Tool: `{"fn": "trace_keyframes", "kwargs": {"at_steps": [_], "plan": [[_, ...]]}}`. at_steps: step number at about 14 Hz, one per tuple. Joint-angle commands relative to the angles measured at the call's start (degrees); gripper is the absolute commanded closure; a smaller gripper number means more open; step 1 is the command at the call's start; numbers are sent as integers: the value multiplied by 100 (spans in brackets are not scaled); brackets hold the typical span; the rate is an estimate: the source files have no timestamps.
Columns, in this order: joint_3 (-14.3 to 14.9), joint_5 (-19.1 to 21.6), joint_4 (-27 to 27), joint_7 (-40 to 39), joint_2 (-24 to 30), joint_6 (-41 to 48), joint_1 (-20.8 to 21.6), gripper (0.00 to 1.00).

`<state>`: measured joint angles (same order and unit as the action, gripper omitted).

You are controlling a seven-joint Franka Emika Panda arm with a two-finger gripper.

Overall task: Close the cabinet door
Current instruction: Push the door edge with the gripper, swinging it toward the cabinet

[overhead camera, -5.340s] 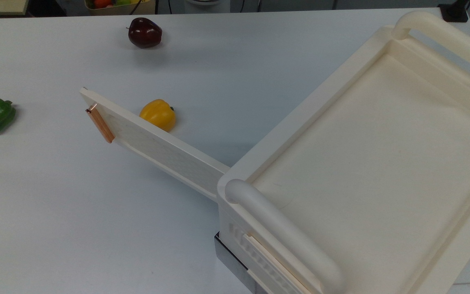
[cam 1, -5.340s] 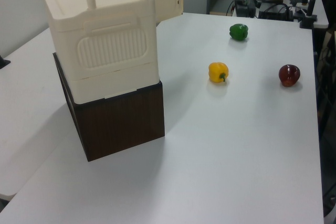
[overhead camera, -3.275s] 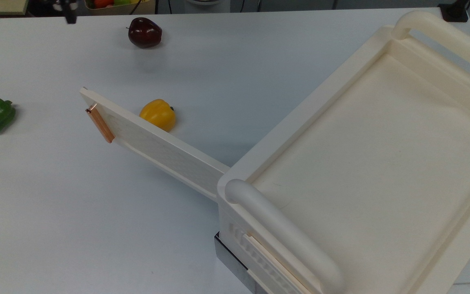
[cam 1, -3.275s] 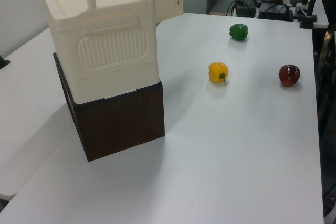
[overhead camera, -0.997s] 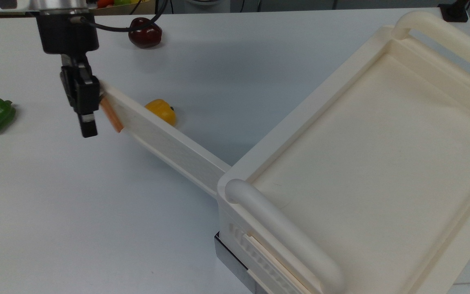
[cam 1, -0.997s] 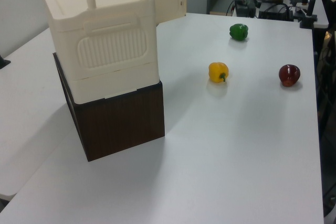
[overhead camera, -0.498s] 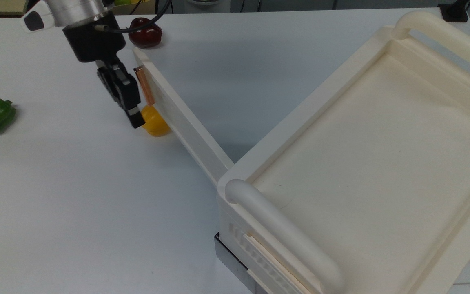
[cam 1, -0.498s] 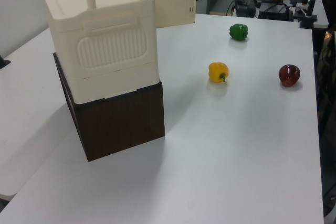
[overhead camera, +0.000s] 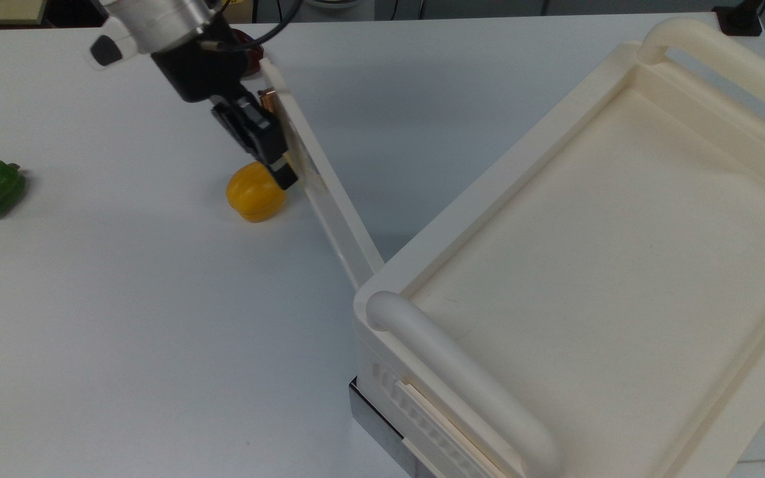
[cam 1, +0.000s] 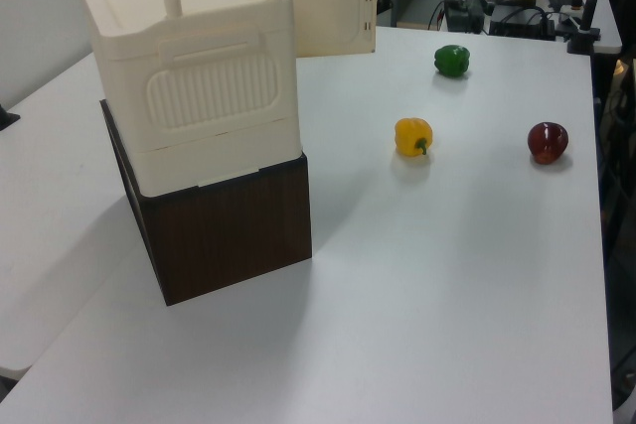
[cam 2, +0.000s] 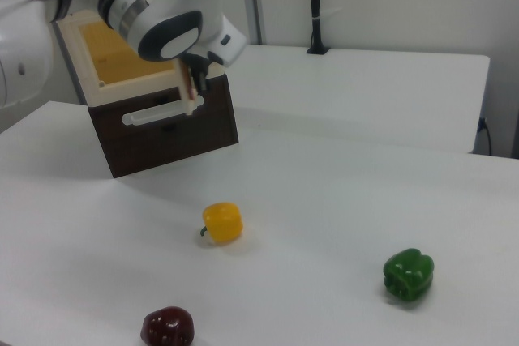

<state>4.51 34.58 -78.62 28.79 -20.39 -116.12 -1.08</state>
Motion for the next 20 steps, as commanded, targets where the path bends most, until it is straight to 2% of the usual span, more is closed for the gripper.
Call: {"fn": "trace_keyframes", "kwargs": {"at_steps": [1,3,9,20], "plan": [[-152,294,-39,56,79,414,47,100],[-310,408,-39,65,87,415,56,100],[-855,409,66,118,44,248,125,98],[-873,409,40,135,-44,-886,1074,97]]}}
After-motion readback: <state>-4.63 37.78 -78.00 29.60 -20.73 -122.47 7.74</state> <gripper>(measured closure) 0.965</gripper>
